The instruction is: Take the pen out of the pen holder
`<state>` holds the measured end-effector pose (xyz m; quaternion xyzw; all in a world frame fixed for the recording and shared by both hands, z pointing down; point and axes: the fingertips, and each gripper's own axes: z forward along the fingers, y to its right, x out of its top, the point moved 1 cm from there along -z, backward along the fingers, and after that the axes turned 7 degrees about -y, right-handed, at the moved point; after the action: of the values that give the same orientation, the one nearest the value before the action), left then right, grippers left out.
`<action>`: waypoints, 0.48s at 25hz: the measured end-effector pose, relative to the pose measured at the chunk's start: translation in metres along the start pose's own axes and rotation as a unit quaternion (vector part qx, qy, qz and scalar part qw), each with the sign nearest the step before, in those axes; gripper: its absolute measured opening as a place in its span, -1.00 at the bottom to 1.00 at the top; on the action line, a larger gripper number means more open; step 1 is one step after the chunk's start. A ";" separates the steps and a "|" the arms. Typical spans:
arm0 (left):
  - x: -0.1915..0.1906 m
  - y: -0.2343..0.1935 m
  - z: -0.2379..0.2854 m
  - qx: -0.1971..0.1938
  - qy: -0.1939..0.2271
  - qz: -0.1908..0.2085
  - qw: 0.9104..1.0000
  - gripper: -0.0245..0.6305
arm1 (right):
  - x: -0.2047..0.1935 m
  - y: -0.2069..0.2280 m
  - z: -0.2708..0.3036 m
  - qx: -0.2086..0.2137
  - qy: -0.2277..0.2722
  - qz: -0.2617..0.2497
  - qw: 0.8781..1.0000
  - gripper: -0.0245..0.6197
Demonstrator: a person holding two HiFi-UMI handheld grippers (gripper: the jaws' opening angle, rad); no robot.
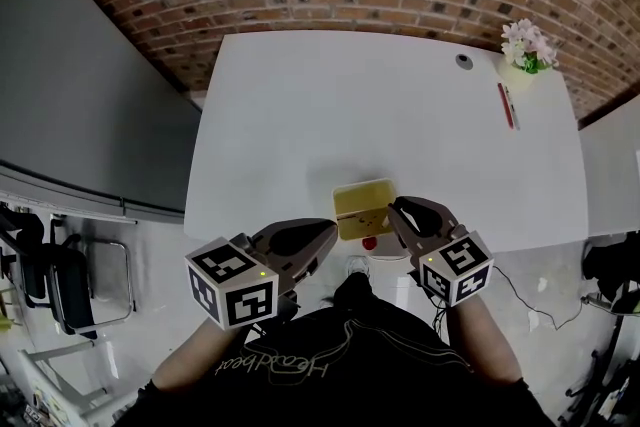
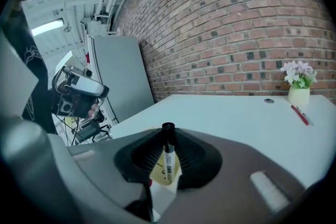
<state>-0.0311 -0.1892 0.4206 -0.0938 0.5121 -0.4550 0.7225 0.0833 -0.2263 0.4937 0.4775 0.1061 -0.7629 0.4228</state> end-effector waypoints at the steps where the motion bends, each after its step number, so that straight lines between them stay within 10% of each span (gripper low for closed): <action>1: -0.001 0.001 -0.001 0.000 -0.001 0.000 1.000 -0.92 | 0.003 -0.002 -0.001 0.001 0.004 -0.004 1.000 -0.70; 12: -0.007 0.010 -0.020 0.009 0.003 0.008 1.000 -0.92 | 0.032 -0.023 -0.020 0.009 0.051 -0.038 0.998 -0.70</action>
<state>-0.0423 -0.1719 0.4104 -0.0822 0.5108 -0.4542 0.7253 0.0731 -0.2177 0.4519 0.5147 0.1391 -0.7543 0.3831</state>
